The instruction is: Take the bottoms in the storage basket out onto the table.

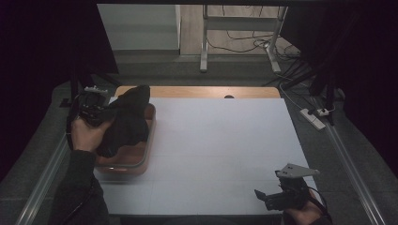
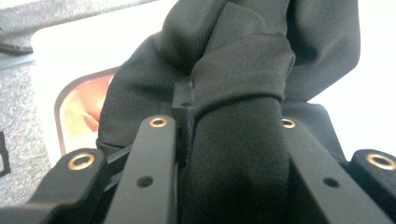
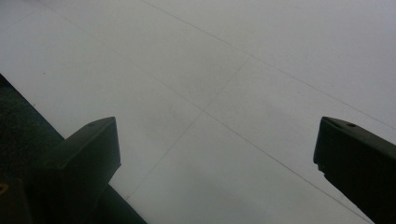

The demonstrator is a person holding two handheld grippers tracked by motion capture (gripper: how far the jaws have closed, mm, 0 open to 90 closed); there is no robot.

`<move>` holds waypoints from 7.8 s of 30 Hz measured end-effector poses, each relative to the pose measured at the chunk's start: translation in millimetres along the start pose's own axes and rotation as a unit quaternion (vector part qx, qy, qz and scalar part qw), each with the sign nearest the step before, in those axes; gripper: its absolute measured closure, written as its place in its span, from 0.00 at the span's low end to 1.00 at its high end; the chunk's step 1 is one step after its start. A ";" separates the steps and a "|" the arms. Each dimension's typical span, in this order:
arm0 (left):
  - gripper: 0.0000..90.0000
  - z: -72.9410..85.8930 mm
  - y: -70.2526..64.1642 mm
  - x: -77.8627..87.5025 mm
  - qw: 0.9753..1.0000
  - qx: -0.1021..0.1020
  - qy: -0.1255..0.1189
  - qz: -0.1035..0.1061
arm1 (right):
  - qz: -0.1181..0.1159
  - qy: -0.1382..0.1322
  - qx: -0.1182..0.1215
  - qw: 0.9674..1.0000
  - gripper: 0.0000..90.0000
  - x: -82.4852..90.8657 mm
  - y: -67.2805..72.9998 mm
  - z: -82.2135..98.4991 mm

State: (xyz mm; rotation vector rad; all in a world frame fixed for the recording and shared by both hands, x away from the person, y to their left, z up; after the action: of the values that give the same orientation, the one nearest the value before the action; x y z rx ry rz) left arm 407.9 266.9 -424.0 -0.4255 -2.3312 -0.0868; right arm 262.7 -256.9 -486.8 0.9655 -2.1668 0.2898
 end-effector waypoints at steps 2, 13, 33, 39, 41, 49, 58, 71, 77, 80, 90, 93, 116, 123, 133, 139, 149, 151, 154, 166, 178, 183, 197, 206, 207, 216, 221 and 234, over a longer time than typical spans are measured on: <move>0.81 -3.4 -3.1 5.0 1.000 -0.001 -0.009 0.003 | 0.000 0.000 0.000 1.000 0.00 0.0 0.0 0.0; 0.81 -20.3 -24.2 28.2 0.998 -0.017 -0.061 0.023 | 0.000 -0.001 -0.002 1.000 0.00 0.3 0.0 0.1; 0.81 -37.0 -79.1 35.3 0.991 -0.070 -0.096 0.064 | -0.001 -0.001 0.000 1.000 0.00 0.5 0.4 0.2; 0.81 -39.0 -92.2 34.2 0.988 -0.084 -0.100 0.077 | -0.001 -0.001 0.000 1.000 0.00 0.6 0.5 0.2; 0.81 -39.7 -97.6 33.5 0.987 -0.090 -0.103 0.082 | -0.001 -0.001 0.000 1.000 0.00 0.5 0.5 0.2; 0.81 -43.1 -121.1 30.4 0.983 -0.100 -0.112 0.105 | -0.001 -0.001 -0.001 1.000 0.00 0.6 0.6 0.4; 0.80 -44.5 -142.9 24.9 0.979 -0.123 -0.109 0.120 | 0.000 0.000 -0.001 1.000 0.00 0.6 0.6 0.5; 0.80 -44.3 -170.8 12.4 0.972 -0.142 -0.116 0.145 | 0.000 0.000 -0.001 1.000 0.00 0.7 0.5 0.7; 0.80 -42.4 -185.9 3.3 0.969 -0.154 -0.112 0.159 | 0.001 0.000 -0.001 1.000 0.00 0.7 0.4 0.7; 0.80 -40.8 -193.6 -2.0 0.967 -0.160 -0.110 0.163 | 0.001 0.000 0.000 1.000 0.00 0.8 0.2 0.8; 0.80 -34.1 -214.7 -21.5 0.963 -0.168 -0.102 0.184 | 0.001 0.000 0.000 1.000 0.00 0.9 0.3 0.9; 0.80 -31.8 -217.1 -28.8 0.963 -0.158 -0.098 0.193 | 0.001 0.000 0.000 1.000 0.00 0.9 0.2 0.9; 0.80 -9.0 -220.0 -82.7 0.970 -0.145 -0.046 0.192 | -0.001 -0.001 0.002 1.000 0.00 0.9 0.5 1.0; 0.80 -2.2 -221.7 -95.6 0.970 -0.151 -0.029 0.188 | -0.002 0.000 0.004 1.000 0.00 1.0 0.7 1.1; 0.79 4.3 -218.8 -110.0 0.971 -0.152 -0.006 0.186 | -0.003 0.000 0.006 1.000 0.00 1.1 1.0 1.2; 0.79 7.7 -218.8 -116.4 0.971 -0.158 0.001 0.179 | -0.003 0.000 0.007 1.000 0.00 1.1 1.0 1.2; 0.78 11.7 -218.9 -123.4 0.972 -0.162 0.013 0.170 | -0.003 -0.001 0.007 1.000 0.00 1.3 1.2 1.3; 0.78 12.5 -218.8 -124.5 0.972 -0.163 0.015 0.169 | -0.003 0.000 0.007 1.000 0.00 1.4 1.2 1.4; 0.78 13.5 -218.9 -126.1 0.972 -0.164 0.019 0.168 | -0.003 -0.001 0.006 1.000 0.00 1.4 1.4 1.3; 0.77 19.2 -220.2 -132.8 0.971 -0.175 0.048 0.156 | -0.003 0.000 0.008 1.000 0.00 1.4 1.4 1.5; 0.75 28.4 -221.3 -143.5 0.968 -0.192 0.074 0.146 | -0.003 0.000 0.009 1.000 0.00 1.4 1.5 1.6; 0.74 31.8 -221.3 -147.1 0.967 -0.191 0.088 0.146 | -0.003 0.000 0.009 1.000 0.00 1.3 1.6 1.6; 0.68 42.0 -222.1 -157.6 0.960 -0.224 0.115 0.124 | -0.003 0.001 0.009 1.000 0.00 1.3 1.8 1.8; 0.61 45.4 -221.7 -161.6 0.957 -0.238 0.117 0.119 | -0.004 0.002 0.009 1.000 0.00 1.2 2.0 1.9; 0.60 45.7 -221.9 -162.1 0.957 -0.239 0.117 0.117 | -0.004 0.002 0.009 1.000 0.00 1.2 2.0 2.0; 0.51 47.5 -222.6 -165.3 0.956 -0.245 0.115 0.108 | -0.004 0.002 0.009 1.000 0.00 1.2 1.9 2.1; 0.47 47.7 -221.8 -166.7 0.957 -0.244 0.115 0.108 | -0.004 0.003 0.009 1.000 0.00 1.1 1.9 2.1; 0.31 46.6 -223.2 -168.1 0.959 -0.229 0.113 0.125 | -0.004 0.004 0.011 1.000 0.00 1.2 2.2 2.4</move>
State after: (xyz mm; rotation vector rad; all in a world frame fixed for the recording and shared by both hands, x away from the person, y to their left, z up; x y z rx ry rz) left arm 414.5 18.6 -560.1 -0.8873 -2.0028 -0.5310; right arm 259.4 -257.2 -487.5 0.9837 -2.1548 0.3128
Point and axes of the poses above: each handheld gripper's, and its own axes: x roughly backward along the jaws, z roughly out of its underside, y roughly to its left, the point moved 6 cm from there along -x, roughly forward along the jaws, and after that the axes turned 6 degrees about -z, right-handed, at the moved point
